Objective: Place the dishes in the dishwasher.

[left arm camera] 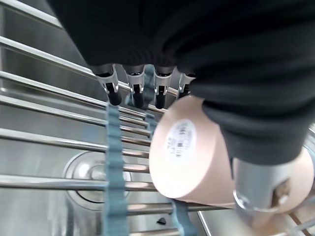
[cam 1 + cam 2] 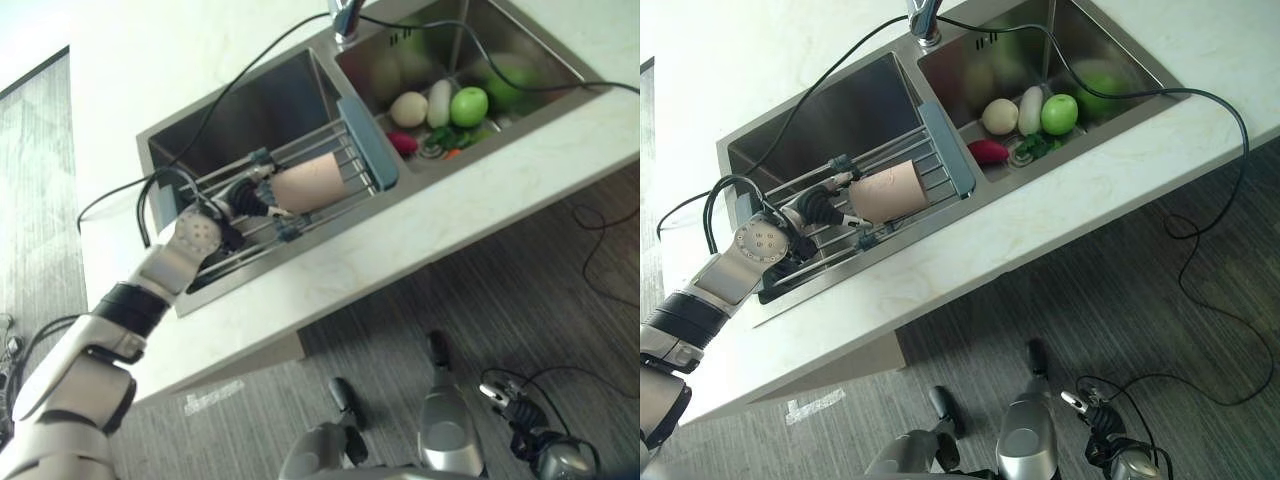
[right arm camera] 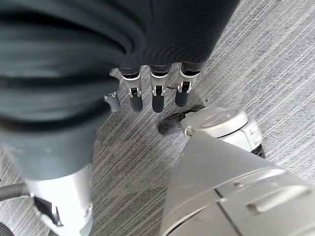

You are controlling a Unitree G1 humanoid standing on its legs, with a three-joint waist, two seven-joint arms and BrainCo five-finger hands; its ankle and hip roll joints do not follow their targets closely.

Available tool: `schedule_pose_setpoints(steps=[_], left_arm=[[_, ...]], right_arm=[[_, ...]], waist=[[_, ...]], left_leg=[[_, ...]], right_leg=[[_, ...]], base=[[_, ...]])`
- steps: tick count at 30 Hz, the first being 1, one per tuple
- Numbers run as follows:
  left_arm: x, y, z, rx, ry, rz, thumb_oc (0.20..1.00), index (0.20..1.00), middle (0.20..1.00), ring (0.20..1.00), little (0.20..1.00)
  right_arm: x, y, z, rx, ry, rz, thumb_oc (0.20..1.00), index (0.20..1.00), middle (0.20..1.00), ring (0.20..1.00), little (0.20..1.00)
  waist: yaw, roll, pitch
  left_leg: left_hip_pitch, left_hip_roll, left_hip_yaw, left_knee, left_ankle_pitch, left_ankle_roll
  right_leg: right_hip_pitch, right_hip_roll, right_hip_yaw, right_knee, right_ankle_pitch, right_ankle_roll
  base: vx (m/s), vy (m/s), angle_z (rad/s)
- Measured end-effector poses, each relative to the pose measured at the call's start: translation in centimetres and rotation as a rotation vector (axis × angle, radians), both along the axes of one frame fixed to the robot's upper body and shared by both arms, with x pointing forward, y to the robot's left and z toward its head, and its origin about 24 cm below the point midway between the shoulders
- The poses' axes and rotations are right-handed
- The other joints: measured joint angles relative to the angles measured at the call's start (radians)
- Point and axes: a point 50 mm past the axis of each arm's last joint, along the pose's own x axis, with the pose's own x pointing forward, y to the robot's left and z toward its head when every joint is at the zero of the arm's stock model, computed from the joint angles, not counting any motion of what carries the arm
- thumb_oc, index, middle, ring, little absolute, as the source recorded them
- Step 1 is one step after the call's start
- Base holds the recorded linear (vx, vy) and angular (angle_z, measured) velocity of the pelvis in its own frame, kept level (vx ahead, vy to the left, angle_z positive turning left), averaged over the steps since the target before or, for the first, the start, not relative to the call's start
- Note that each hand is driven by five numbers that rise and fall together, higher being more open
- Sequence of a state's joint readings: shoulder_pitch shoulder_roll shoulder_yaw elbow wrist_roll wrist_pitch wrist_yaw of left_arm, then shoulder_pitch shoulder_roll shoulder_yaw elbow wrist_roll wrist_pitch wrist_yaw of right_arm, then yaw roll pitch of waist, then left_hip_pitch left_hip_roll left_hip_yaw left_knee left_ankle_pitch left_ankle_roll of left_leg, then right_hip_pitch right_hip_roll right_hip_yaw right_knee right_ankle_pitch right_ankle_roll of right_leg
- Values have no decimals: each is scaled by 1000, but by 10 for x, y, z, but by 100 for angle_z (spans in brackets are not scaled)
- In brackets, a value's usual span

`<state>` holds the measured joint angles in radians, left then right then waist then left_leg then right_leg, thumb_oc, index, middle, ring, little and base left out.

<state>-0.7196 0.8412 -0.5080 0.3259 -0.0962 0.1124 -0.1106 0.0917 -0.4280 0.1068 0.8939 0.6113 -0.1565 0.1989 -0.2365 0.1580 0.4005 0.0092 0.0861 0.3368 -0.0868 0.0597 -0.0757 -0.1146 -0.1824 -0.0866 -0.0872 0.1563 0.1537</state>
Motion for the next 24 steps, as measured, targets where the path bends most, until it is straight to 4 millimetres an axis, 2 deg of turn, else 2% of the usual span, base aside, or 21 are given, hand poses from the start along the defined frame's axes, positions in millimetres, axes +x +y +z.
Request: schedule_pose_setpoints(steps=[14,24], left_arm=[[3,-6,10,-10,-39,-7,1000,1000,1000,1000,1000],[5,-6,13,-9,-48,3,1000,1000,1000,1000,1000]], right_arm=[[-8,-1,-6,37,43,-54,1000,1000,1000,1000,1000],[-8,-1,-6,61,39,-87,1000,1000,1000,1000,1000]], waist=[[-6,4,4],[-13,19,11]], left_leg=[[0,-2,8,0,0,0],[-3,-2,21,0,0,0]], right_leg=[[-6,0,15,0,5,-2],[-18,0,23,0,10,-2]], base=[[-2,0,-1],[-6,-2,-4]])
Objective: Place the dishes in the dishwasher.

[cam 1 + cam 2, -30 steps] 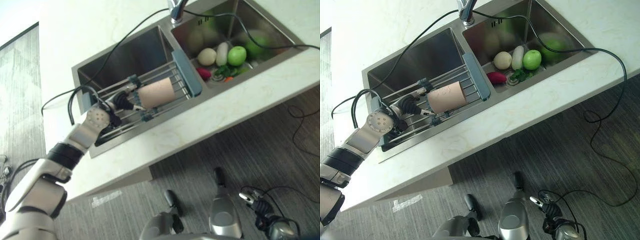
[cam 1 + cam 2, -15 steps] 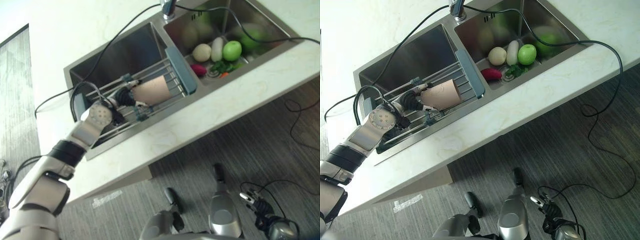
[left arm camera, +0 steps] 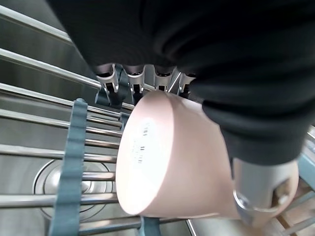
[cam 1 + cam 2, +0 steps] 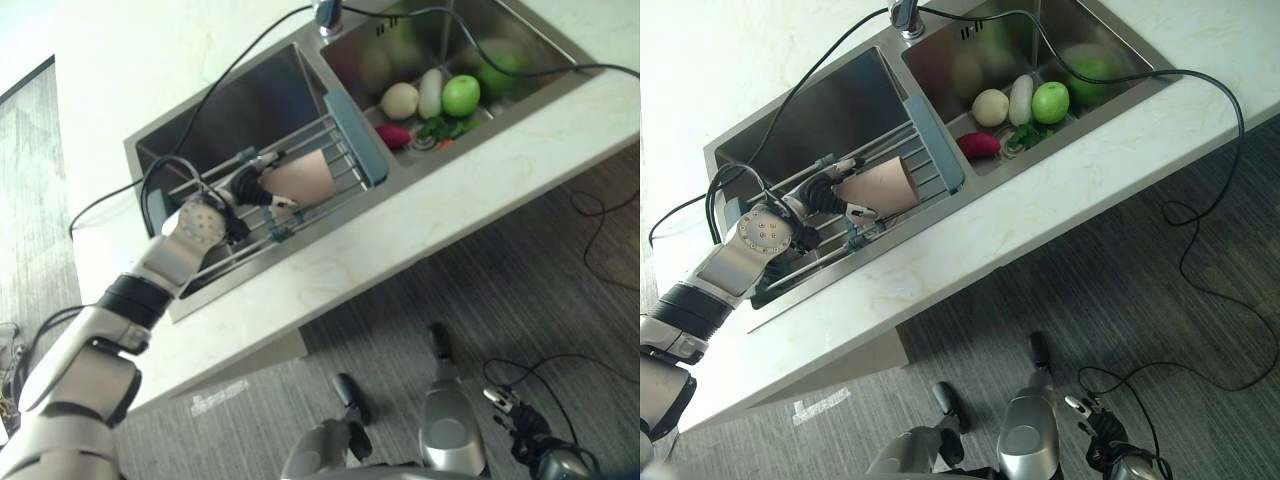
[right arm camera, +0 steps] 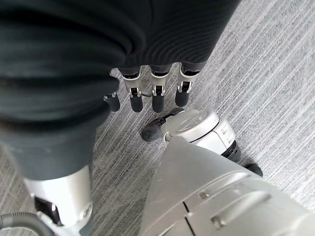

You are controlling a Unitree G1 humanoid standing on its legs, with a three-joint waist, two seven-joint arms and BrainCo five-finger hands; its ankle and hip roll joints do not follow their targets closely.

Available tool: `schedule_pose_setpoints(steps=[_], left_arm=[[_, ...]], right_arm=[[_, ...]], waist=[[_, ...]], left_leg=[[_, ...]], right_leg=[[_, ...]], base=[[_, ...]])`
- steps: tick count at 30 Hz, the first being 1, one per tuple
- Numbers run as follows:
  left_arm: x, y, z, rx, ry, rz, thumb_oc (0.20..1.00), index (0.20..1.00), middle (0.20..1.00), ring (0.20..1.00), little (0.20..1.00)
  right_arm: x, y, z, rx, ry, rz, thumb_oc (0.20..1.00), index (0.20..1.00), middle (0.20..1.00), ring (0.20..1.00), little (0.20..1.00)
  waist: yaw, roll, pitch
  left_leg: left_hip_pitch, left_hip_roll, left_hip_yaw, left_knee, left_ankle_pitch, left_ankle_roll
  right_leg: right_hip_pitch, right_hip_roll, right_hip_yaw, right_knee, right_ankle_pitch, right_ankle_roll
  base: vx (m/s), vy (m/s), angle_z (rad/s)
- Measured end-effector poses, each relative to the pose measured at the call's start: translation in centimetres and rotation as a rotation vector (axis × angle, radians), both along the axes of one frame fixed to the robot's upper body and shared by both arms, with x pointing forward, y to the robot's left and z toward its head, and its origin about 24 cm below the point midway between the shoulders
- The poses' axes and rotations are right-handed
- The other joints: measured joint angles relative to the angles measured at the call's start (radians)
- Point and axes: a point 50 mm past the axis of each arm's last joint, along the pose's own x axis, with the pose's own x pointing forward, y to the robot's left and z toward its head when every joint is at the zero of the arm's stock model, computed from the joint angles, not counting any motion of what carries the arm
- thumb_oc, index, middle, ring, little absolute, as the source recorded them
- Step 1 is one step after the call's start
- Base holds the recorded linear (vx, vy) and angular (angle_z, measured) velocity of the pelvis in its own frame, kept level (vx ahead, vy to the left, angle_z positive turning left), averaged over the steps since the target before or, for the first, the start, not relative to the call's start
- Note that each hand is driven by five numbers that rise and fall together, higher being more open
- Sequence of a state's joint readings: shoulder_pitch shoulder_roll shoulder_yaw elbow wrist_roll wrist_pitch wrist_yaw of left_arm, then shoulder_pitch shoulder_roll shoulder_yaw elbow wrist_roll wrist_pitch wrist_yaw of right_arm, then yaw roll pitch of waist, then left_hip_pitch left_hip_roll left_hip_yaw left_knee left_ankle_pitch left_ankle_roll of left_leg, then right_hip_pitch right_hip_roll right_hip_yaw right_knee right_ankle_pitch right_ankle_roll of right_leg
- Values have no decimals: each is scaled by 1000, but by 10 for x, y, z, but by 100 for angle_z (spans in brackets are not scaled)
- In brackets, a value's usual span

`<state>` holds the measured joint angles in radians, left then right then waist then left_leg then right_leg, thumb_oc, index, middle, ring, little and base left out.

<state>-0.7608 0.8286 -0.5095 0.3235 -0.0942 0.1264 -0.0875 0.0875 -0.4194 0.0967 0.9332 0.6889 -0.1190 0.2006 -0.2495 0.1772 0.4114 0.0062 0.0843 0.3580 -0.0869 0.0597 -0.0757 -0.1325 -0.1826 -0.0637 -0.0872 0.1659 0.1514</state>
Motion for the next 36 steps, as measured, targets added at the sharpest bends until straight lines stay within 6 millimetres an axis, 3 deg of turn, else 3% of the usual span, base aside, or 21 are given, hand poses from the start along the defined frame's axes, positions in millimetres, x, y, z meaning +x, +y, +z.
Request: schedule_pose_setpoints(steps=[13,19,34,35,36], left_arm=[[6,-11,17,143,-50,-20,1000,1000,1000,1000,1000],[11,-14,7,189,18,-15,1000,1000,1000,1000,1000],[19,-18,16,191,49,1,1000,1000,1000,1000,1000],[20,-17,16,193,57,-1,900,900,900,900,900],[20,-18,18,201,70,-10,674,674,674,674,674]], right_arm=[[-5,-8,-1,-4,19,-45,1000,1000,1000,1000,1000],[-5,-7,-2,2,28,-44,1000,1000,1000,1000,1000],[6,-10,3,14,-9,-66,1000,1000,1000,1000,1000],[7,-10,4,14,-11,-65,1000,1000,1000,1000,1000],[7,-10,4,14,-14,-64,1000,1000,1000,1000,1000]], waist=[[-17,21,11],[-23,20,12],[-36,20,13],[-36,20,13],[-36,20,13]], left_leg=[[-5,-2,10,0,0,0],[-6,-2,13,0,0,0],[-9,-7,36,0,-2,3],[-9,-8,37,0,-2,3],[-9,-8,37,0,-2,3]], right_leg=[[-10,-1,8,0,2,1],[-13,-1,20,0,2,4],[-33,-3,48,0,8,13],[-33,-3,48,0,8,13],[-33,-4,48,0,8,14]], base=[[-3,3,-1],[-2,1,-1],[-8,-3,-5],[0,0,0],[0,0,0]])
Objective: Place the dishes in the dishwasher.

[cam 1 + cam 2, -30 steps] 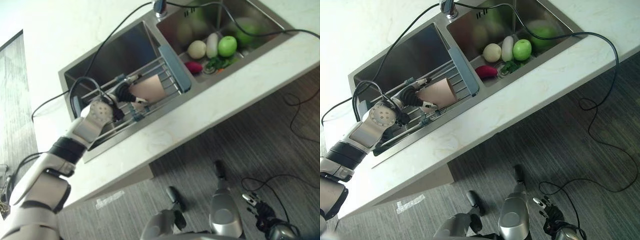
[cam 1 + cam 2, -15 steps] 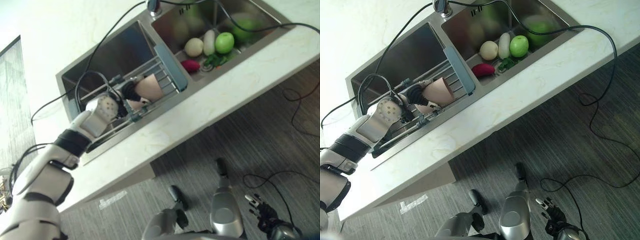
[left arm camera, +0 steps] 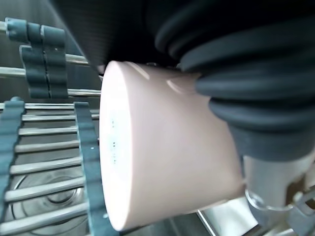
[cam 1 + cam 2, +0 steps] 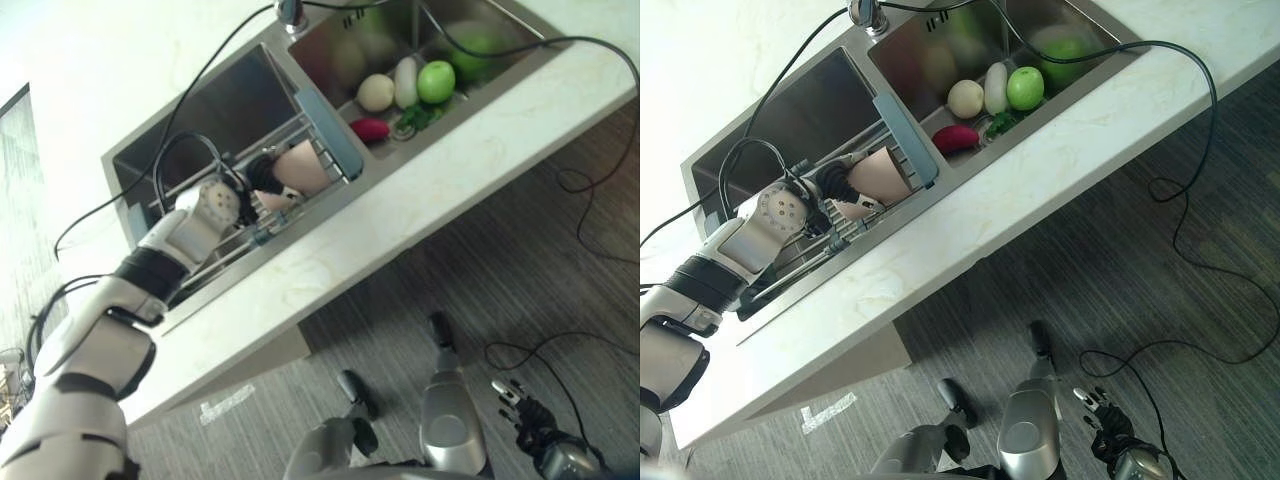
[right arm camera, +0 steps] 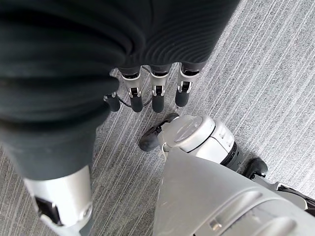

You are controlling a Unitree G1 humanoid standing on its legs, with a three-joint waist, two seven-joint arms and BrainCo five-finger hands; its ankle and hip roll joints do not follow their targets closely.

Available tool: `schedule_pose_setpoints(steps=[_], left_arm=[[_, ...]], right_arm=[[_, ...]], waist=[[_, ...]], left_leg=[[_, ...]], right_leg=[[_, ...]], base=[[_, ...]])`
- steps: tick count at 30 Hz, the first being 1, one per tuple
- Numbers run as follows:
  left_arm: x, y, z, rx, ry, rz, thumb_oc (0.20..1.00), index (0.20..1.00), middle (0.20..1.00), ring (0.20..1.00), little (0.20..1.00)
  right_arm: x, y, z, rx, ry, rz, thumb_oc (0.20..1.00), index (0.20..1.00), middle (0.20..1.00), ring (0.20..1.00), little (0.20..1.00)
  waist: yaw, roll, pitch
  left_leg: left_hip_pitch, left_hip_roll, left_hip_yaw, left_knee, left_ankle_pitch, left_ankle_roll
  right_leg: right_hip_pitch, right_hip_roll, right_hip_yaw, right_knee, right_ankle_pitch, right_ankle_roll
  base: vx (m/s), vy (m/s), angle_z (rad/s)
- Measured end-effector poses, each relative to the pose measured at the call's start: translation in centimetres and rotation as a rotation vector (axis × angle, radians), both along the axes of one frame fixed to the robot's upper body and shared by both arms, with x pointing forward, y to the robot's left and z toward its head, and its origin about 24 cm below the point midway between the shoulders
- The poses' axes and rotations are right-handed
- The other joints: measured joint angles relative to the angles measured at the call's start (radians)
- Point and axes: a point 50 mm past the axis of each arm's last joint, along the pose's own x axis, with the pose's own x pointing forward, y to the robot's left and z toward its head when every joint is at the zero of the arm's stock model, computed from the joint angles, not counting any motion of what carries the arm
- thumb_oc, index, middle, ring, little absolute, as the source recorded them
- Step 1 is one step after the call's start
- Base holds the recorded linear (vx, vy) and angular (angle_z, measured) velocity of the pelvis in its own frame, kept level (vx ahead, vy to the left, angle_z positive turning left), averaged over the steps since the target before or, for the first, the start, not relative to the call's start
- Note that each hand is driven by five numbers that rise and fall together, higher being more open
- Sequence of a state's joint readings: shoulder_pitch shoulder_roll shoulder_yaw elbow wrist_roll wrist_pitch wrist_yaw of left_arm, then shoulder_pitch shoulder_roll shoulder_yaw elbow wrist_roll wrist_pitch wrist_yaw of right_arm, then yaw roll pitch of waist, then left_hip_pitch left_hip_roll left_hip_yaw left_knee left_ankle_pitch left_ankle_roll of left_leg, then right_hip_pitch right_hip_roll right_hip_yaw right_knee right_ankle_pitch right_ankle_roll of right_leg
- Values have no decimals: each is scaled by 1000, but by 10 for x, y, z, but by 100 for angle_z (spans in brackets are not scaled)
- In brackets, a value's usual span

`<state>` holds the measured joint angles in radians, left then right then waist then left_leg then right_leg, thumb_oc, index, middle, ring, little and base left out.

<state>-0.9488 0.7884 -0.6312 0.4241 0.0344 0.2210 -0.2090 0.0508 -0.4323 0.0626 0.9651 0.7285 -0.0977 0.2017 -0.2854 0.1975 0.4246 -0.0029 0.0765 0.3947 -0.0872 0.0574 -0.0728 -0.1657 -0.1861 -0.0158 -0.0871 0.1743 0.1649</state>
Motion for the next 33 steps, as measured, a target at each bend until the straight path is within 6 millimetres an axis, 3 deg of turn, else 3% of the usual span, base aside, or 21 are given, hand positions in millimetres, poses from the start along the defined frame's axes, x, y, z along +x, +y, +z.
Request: schedule_pose_setpoints(steps=[2,7,16,22,29,31,33], left_arm=[[1,-1,4,39,5,-8,200,200,200,200,200],[3,-9,18,227,-51,-54,200,200,200,200,200],[-4,-17,30,331,-79,-212,200,200,200,200,200],[-11,-11,0,263,-192,-191,200,200,200,200,200],[-21,17,-28,283,-274,-92,200,200,200,200,200],[-29,31,-42,316,-306,-45,200,200,200,200,200],[-36,43,-41,326,-377,2,200,200,200,200,200]], right_arm=[[0,-1,0,-2,-2,1,1000,1000,1000,1000,1000],[3,-4,3,-14,-9,4,1000,1000,1000,1000,1000],[13,-6,9,5,-67,-6,1000,1000,1000,1000,1000],[15,-3,8,7,-78,-6,1000,1000,1000,1000,1000],[12,-3,7,1,-81,-15,1000,1000,1000,1000,1000],[1,1,0,24,-53,-51,1000,1000,1000,1000,1000],[-2,9,-5,44,-42,-62,1000,1000,1000,1000,1000]], waist=[[0,1,0],[0,13,6],[-2,17,7],[-2,16,7],[21,11,-5],[52,-13,-69],[75,-38,-101]], left_leg=[[0,-1,0,0,0,0],[0,-7,-1,0,-1,1],[2,-17,-2,0,-5,7],[32,-10,-14,0,-5,7],[45,-5,-43,-6,-5,8],[52,0,-59,-6,-3,9],[70,2,-71,-6,-5,9]], right_leg=[[0,-1,0,0,0,1],[1,-7,0,0,2,3],[5,-18,-2,0,7,-1],[44,-13,-21,0,5,-3],[75,-13,-49,0,-1,-5],[95,-10,-73,0,-5,-11],[122,-9,-88,0,-13,-13]], base=[[0,0,0],[0,0,0],[3,6,1],[19,-6,6],[2,5,13],[1,60,22],[-7,44,24]])
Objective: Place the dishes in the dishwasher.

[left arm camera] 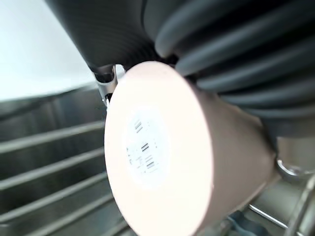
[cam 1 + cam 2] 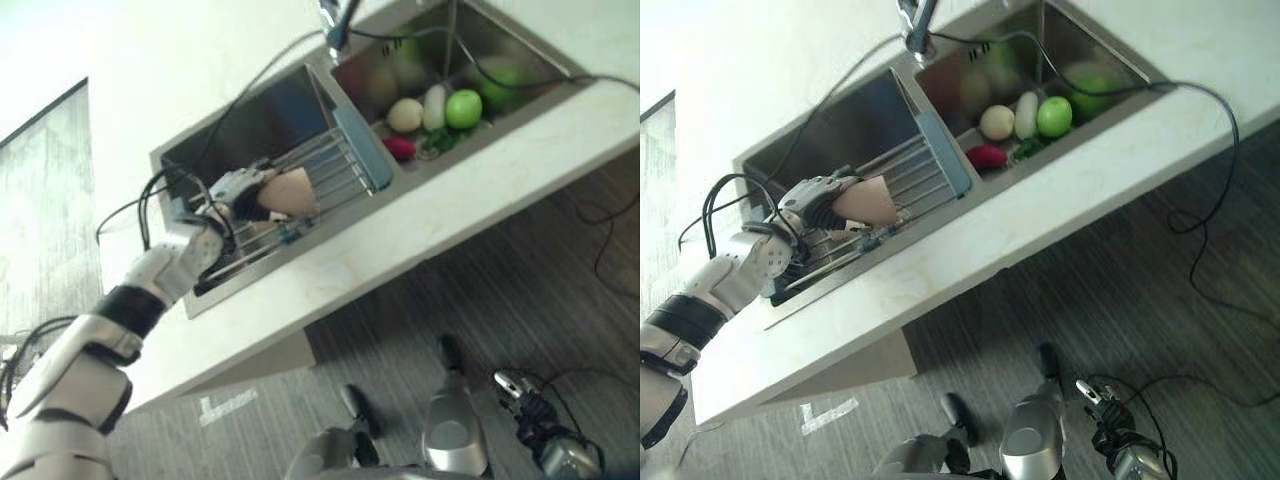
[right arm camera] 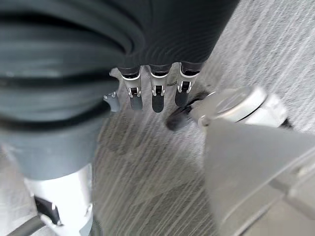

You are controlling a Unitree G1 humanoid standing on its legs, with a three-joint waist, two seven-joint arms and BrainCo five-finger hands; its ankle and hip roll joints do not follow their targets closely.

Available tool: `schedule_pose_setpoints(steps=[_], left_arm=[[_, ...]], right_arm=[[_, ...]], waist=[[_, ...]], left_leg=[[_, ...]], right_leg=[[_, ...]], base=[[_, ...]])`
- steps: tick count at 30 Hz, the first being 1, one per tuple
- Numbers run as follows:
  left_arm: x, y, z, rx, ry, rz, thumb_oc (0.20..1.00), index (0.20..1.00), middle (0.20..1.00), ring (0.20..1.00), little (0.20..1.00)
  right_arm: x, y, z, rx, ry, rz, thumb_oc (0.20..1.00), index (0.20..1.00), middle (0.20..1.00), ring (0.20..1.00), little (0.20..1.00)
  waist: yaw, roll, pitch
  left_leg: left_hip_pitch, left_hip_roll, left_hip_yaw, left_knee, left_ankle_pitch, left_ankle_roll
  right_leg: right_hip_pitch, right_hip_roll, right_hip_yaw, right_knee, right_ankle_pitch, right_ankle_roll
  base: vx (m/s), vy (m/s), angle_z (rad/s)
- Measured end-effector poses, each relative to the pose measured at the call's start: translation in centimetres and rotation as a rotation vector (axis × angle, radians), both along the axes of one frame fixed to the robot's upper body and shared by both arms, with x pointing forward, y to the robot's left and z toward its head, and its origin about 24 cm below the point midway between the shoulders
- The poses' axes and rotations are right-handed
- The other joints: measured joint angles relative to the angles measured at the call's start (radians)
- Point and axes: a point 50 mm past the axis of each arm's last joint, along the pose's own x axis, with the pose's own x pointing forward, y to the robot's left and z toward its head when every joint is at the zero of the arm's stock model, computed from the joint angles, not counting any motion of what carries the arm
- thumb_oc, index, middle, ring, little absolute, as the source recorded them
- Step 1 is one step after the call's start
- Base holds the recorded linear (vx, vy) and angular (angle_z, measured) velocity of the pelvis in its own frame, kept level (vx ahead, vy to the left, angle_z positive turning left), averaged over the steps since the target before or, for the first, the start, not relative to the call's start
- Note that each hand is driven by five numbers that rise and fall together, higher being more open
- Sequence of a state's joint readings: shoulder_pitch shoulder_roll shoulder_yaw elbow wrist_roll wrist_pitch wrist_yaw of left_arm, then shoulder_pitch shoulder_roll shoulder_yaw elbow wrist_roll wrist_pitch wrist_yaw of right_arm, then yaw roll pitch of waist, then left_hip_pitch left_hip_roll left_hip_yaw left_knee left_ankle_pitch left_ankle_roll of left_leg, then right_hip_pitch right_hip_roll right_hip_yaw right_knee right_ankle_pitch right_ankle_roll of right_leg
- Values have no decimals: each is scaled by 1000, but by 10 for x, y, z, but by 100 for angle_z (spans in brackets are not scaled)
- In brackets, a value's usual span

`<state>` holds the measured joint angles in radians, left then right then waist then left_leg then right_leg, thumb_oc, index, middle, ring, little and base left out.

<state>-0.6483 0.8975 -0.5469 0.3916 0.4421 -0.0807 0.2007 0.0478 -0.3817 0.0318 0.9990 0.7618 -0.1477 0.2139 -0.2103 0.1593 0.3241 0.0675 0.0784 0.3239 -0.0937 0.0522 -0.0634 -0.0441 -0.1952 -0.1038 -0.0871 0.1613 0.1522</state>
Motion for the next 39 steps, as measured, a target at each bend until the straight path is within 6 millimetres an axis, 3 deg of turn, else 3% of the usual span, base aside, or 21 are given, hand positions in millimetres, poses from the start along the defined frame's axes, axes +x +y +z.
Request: schedule_pose_setpoints(steps=[2,5,10,16,20,21,25,29,30,31,32,33,34,35,36,37,38,39], left_arm=[[-9,26,11,-13,-159,96,200,200,200,200,200],[-23,45,19,-65,-311,159,200,200,200,200,200],[-46,51,30,-124,-503,161,200,200,200,200,200],[-62,46,46,-87,-560,135,200,200,200,200,200],[-84,60,64,-119,-634,191,200,200,200,200,200],[-93,76,60,-140,-620,269,200,200,200,200,200],[-119,107,45,-179,-570,402,200,200,200,200,200],[-143,124,17,-313,-522,509,200,200,200,200,200],[-142,122,14,-367,-544,505,200,200,200,200,200],[-136,116,15,-433,-577,472,200,200,200,200,200],[-132,108,18,-479,-629,419,200,200,200,200,200],[-139,109,12,-484,-634,428,200,200,200,200,200],[-143,112,12,-486,-669,447,200,200,200,200,200],[-145,110,11,-506,-707,442,200,200,200,200,200],[-147,102,5,-553,-754,401,200,200,200,200,200],[-145,99,5,-563,-758,388,200,200,200,200,200],[-127,80,13,-660,-840,317,200,200,200,200,200],[-121,70,24,-715,-902,256,200,200,200,200,200]], right_arm=[[-13,13,-10,31,40,-14,1000,1000,1000,1000,1000],[-28,24,-19,62,90,-36,1000,1000,1000,1000,1000],[-40,32,-26,55,146,-10,1000,1000,1000,1000,1000],[-48,33,-30,32,214,54,1000,1000,1000,1000,1000],[-50,35,-31,32,247,110,1000,1000,1000,1000,1000],[-52,36,-32,30,261,152,1000,1000,1000,1000,1000],[-53,39,-34,16,295,256,1000,1000,1000,1000,1000],[-65,27,-34,-7,361,266,1000,1000,1000,1000,1000],[-66,27,-35,-14,367,264,1000,1000,1000,1000,1000],[-65,30,-35,-16,362,267,1000,1000,1000,1000,1000],[-62,32,-35,-14,360,260,1000,1000,1000,1000,1000],[-59,32,-35,-18,351,223,1000,1000,1000,1000,1000],[-51,33,-33,-20,322,214,1000,1000,1000,1000,1000],[-45,31,-31,-15,296,185,1000,1000,1000,1000,1000],[-36,20,-24,-20,234,94,1000,1000,1000,1000,1000],[-32,18,-22,-26,219,90,1000,1000,1000,1000,1000],[-59,14,-28,29,223,-91,1000,1000,1000,1000,1000],[-90,5,-32,30,308,-169,1000,1000,1000,1000,1000]], waist=[[37,-38,-66],[71,-56,-118],[125,-67,-165],[177,-66,-204],[209,-63,-210],[237,-56,-222],[288,-41,-234],[359,0,-238],[368,17,-231],[326,0,-225],[322,-24,-195],[400,-54,-188],[411,-85,-187],[407,-104,-185],[391,-105,-185],[385,-91,-178],[356,-116,-137],[321,-103,-127]], left_leg=[[4,1,-20,5,0,0],[7,3,-49,0,0,0],[21,5,-92,0,-2,1],[22,9,-141,0,-5,6],[24,15,-191,0,4,1],[25,24,-205,1,7,-3],[24,41,-255,7,22,-27],[-20,58,-349,0,57,-45],[-74,49,-388,6,110,-88],[-156,20,-400,2,208,-185],[-208,-3,-281,7,232,-175],[-194,22,-104,96,143,-80],[-143,50,-33,168,80,-73],[-97,66,-10,207,37,-81],[28,92,-12,234,20,-61],[41,82,-18,196,27,-61],[53,35,-39,42,78,6],[20,65,66,52,-55,100]], right_leg=[[21,-3,-20,0,-10,0],[43,-4,-53,0,-19,-2],[83,-4,-91,0,-32,0],[117,-2,-137,0,-48,-2],[151,6,-188,0,-61,-6],[159,15,-202,-1,-69,-10],[190,40,-250,-1,-93,-12],[220,74,-328,-1,-123,-19],[215,96,-345,3,-143,-23],[201,114,-343,-1,-177,-64],[178,96,-375,5,-177,-142],[159,80,-360,6,-172,-167],[171,60,-387,13,-171,-165],[180,35,-407,34,-179,-160],[146,4,-430,94,-188,-140],[120,-3,-431,130,-193,-124],[102,-63,-505,201,-190,-92],[88,-90,-600,221,-185,-68]], base=[[-10,27,34],[6,3,26],[-3,-2,22],[-9,-37,23],[-3,-119,34],[23,-164,32],[48,-138,33],[-207,-133,88],[-255,-136,224],[-152,-78,315],[-201,-15,248],[-241,37,147],[-318,70,41],[-257,78,86],[-440,304,62],[-438,413,143],[-609,898,190],[-455,931,251]])
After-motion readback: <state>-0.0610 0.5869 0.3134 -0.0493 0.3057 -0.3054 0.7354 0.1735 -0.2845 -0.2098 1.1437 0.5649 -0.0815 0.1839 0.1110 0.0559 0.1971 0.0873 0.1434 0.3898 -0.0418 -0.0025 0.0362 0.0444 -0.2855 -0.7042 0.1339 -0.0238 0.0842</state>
